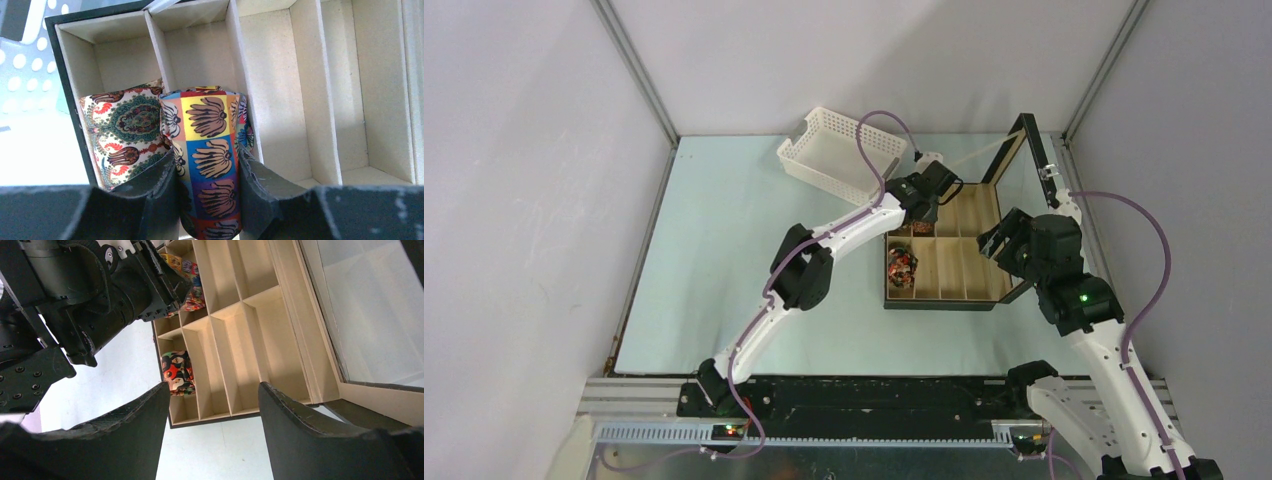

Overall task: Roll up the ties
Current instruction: Place the tie in the storage box.

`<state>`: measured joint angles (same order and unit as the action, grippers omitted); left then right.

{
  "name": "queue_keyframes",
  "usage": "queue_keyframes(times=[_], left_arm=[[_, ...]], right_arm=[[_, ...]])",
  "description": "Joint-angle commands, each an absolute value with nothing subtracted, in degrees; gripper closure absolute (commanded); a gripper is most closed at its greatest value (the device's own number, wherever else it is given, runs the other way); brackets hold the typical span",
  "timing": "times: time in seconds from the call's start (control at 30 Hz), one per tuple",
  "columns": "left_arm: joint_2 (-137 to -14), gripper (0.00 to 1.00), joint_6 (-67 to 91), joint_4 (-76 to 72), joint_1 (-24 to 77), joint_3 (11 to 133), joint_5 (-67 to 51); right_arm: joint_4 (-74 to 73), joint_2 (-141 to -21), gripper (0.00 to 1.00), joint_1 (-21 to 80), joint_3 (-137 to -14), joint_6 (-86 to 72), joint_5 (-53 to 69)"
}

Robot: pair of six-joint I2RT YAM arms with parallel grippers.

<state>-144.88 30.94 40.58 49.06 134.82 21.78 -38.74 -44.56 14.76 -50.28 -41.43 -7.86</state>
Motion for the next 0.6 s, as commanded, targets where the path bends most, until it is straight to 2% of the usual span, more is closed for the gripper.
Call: queue_keyframes(times=[0.0, 0.13, 0.47, 0.53, 0.57], left_arm=[[-146.68, 0.73, 29.52, 45.03, 48.52, 134.91, 21.59], [-145.28, 0.66, 29.62, 44.68, 48.55, 134.17, 21.43], [-142.91, 0.63, 29.28, 43.79, 48.61, 132.90, 20.20], [-142.65, 0.66, 29.20, 43.82, 48.56, 132.86, 19.95], [-142.47, 0.74, 29.15, 43.72, 48.54, 132.87, 19.64]], right_arm=[[-40.50, -45.08, 0.32, 14.15, -48.96, -42.11, -8.70], [-40.52, -45.18, 0.32, 14.16, -48.93, -42.29, -8.64], [-39.73, -45.52, 0.32, 14.08, -48.69, -41.91, -8.04], [-39.75, -45.46, 0.32, 14.10, -48.69, -41.88, -8.05], [-39.78, -45.45, 0.32, 14.09, -48.69, -41.90, -8.05]])
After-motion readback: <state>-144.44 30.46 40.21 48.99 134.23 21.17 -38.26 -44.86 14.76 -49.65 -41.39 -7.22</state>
